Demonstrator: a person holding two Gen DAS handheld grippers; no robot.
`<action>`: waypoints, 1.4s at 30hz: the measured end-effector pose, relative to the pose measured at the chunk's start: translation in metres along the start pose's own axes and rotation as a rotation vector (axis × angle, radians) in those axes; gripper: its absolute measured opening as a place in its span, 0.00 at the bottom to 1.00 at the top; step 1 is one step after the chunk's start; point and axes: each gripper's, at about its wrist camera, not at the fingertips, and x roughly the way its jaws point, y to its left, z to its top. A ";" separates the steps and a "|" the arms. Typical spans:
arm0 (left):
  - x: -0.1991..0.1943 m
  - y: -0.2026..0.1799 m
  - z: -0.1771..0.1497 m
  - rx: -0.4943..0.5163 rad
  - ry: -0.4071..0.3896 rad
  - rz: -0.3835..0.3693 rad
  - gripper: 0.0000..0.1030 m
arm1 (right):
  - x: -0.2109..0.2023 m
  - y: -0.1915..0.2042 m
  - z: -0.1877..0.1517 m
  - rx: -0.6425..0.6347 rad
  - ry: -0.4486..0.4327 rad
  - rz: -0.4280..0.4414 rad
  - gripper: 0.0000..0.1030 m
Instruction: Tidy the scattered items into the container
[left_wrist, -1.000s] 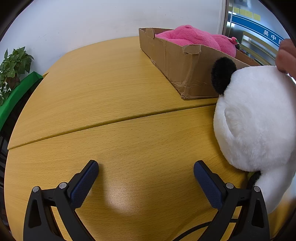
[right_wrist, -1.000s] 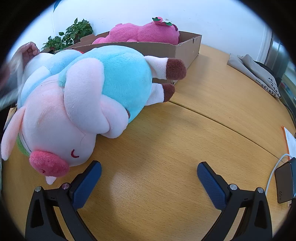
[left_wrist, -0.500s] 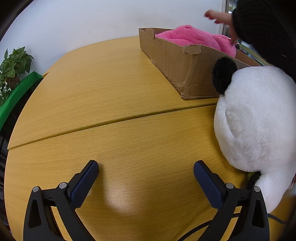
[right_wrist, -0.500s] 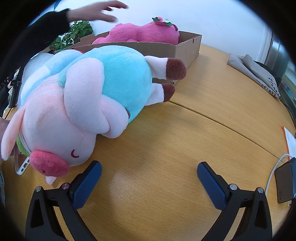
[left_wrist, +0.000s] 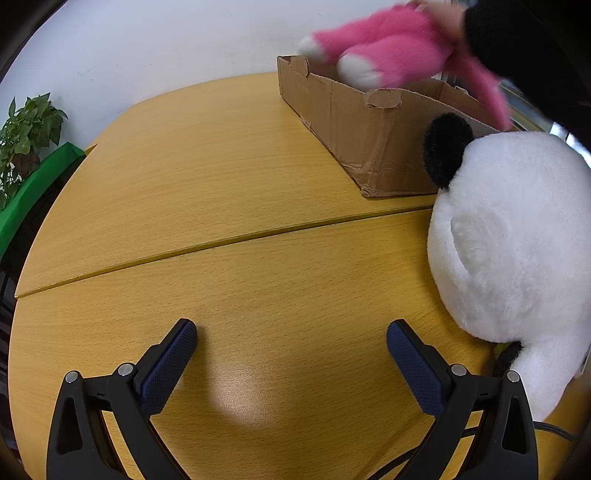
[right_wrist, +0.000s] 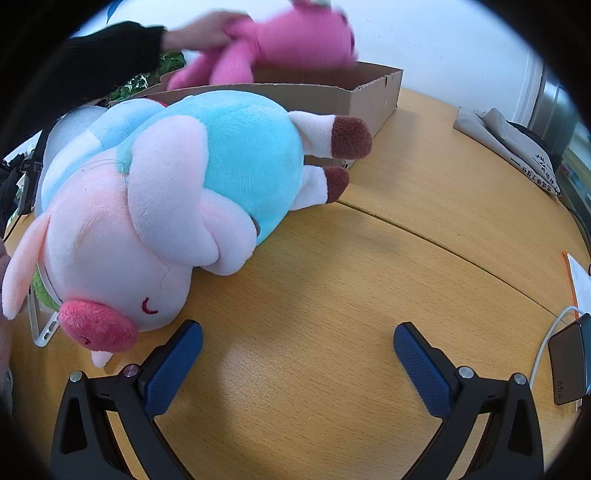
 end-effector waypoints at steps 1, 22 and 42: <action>0.000 0.000 0.000 0.000 0.000 0.000 1.00 | 0.000 0.000 0.000 0.000 0.000 0.000 1.00; 0.000 0.002 -0.001 0.001 0.000 0.000 1.00 | -0.001 0.000 0.001 0.000 0.000 0.001 1.00; 0.001 0.002 -0.001 0.003 0.001 0.000 1.00 | -0.001 -0.001 0.000 0.022 0.010 -0.010 1.00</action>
